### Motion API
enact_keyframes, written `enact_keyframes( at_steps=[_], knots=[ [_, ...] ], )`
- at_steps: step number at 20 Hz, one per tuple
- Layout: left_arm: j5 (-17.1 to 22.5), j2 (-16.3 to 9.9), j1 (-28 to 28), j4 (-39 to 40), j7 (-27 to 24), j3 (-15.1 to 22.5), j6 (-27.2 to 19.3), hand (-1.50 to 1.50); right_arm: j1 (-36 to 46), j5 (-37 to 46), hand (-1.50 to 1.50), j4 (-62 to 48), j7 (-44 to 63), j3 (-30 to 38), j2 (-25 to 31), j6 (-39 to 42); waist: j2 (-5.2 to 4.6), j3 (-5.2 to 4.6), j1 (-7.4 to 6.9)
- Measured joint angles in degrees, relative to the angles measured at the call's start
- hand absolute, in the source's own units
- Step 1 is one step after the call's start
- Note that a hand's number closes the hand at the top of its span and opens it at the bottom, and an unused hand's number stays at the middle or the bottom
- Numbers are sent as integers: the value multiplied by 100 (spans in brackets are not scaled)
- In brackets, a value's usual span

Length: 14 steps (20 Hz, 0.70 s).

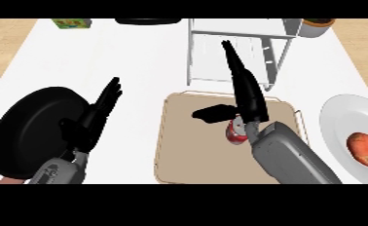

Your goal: Pick the can from the tray and place it in the tiered basket

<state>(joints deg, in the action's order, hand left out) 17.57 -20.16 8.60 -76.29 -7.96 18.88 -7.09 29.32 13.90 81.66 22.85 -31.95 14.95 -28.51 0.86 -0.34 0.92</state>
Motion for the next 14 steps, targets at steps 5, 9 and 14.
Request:
enact_keyframes(
  at_steps=[5,9,14],
  knots=[
    [-16,13,-71,33,-26,15,13,0,545,496,-150,43,1492,-620,805,1415,59,-31,34],
    [-35,46,-97,63,-84,18,18,0,1055,492,-150,309,2712,-1038,1092,2764,56,-26,21],
    [-63,130,-58,88,-67,15,-7,0,1528,-20,-150,1023,3931,-1187,989,3904,26,-1,28]
  ],
)
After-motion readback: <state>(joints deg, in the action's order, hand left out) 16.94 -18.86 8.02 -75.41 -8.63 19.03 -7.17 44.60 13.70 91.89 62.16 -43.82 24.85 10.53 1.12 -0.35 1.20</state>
